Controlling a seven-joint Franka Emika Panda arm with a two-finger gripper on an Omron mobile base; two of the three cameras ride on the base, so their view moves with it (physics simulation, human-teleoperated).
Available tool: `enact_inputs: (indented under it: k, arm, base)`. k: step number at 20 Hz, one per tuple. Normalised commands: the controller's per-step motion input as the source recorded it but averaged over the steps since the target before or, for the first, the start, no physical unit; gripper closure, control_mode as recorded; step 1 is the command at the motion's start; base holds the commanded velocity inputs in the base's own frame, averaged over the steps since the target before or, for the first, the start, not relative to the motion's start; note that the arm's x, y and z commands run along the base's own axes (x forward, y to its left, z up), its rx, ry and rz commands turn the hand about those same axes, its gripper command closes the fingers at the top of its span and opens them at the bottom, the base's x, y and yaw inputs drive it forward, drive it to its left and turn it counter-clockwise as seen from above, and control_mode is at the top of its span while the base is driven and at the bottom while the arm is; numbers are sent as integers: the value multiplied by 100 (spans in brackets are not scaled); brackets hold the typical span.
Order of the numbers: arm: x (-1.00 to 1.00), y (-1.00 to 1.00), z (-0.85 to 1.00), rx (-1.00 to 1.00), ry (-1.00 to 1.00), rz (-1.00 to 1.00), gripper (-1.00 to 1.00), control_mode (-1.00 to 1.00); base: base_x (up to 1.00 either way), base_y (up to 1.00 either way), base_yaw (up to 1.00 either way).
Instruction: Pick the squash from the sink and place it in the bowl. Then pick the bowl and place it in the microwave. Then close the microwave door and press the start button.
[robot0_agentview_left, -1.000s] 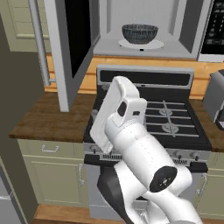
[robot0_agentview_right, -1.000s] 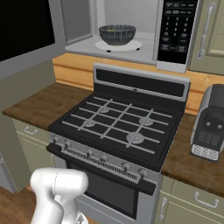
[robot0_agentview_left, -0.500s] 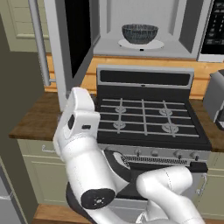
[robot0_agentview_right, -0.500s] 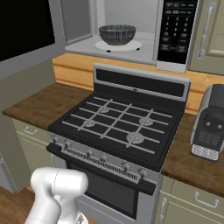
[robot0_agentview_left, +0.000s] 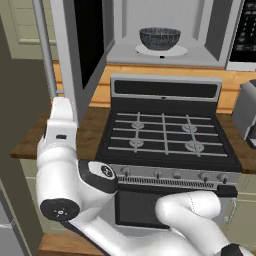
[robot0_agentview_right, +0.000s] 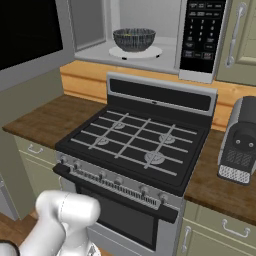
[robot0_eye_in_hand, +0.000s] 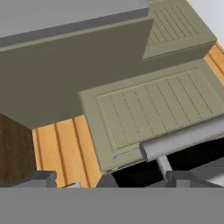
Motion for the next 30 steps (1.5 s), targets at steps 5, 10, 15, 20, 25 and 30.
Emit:
enact_inputs:
  k: [5, 10, 15, 20, 25, 30]
  arm:
    - [95, 34, -51, -13, 0, -22, -100, -100]
    - [96, 61, -16, -8, -2, -16, -100, -100]
    - [79, 47, -16, -4, 0, -19, -100, -100]
    - [31, -9, -5, 0, 1, -16, -100, -100]
    - [8, -70, 15, 2, -2, -11, -100, -100]
    - [4, -100, 40, 11, -10, -2, -100, -100]
  base:
    - [0, 0, 0]
    - [0, 0, 0]
    - [0, 0, 0]
    - [0, 0, 0]
    - [0, 0, 0]
    - [0, 0, 0]
